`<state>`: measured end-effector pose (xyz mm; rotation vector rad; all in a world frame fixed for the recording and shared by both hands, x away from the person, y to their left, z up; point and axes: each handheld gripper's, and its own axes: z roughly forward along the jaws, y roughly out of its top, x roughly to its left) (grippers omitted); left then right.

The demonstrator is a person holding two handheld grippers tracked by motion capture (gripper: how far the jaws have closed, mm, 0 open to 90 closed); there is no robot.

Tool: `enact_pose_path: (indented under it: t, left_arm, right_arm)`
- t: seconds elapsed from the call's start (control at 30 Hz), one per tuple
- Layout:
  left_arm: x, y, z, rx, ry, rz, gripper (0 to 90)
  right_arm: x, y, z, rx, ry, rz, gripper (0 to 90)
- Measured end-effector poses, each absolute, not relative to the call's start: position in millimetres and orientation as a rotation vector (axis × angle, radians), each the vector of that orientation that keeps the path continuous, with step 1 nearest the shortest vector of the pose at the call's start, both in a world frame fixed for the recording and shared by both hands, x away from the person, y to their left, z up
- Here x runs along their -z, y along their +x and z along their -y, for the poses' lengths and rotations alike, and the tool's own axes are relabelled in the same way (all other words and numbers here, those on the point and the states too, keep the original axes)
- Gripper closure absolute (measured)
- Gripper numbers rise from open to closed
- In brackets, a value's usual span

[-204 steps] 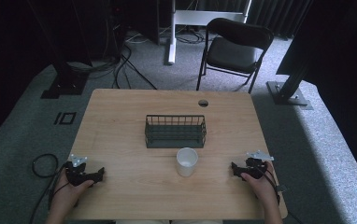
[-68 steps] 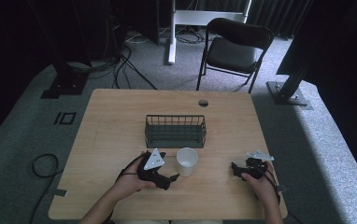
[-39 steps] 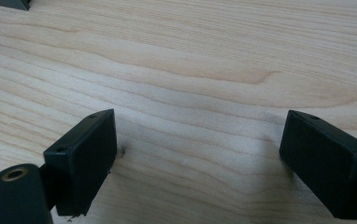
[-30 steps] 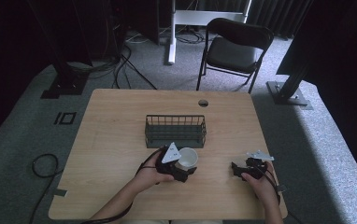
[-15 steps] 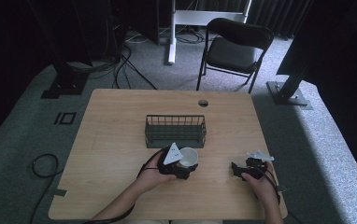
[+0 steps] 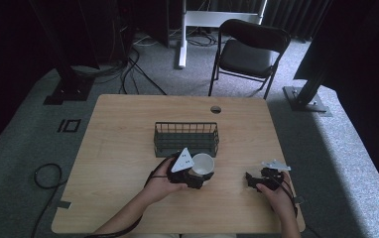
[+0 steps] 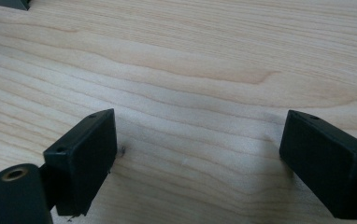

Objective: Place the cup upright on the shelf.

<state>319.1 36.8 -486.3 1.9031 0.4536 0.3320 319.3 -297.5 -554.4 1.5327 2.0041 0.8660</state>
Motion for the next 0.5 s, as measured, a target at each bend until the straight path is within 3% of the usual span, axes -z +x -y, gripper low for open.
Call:
enact_pose_path:
  t: [0.5]
  left_arm:
    - [444.4, 329.7, -46.6, -0.41, 1.821, -0.49, 20.9]
  right_arm:
    - [554.4, 319.3, 297.3, -0.867, 1.536, -2.002, 10.7]
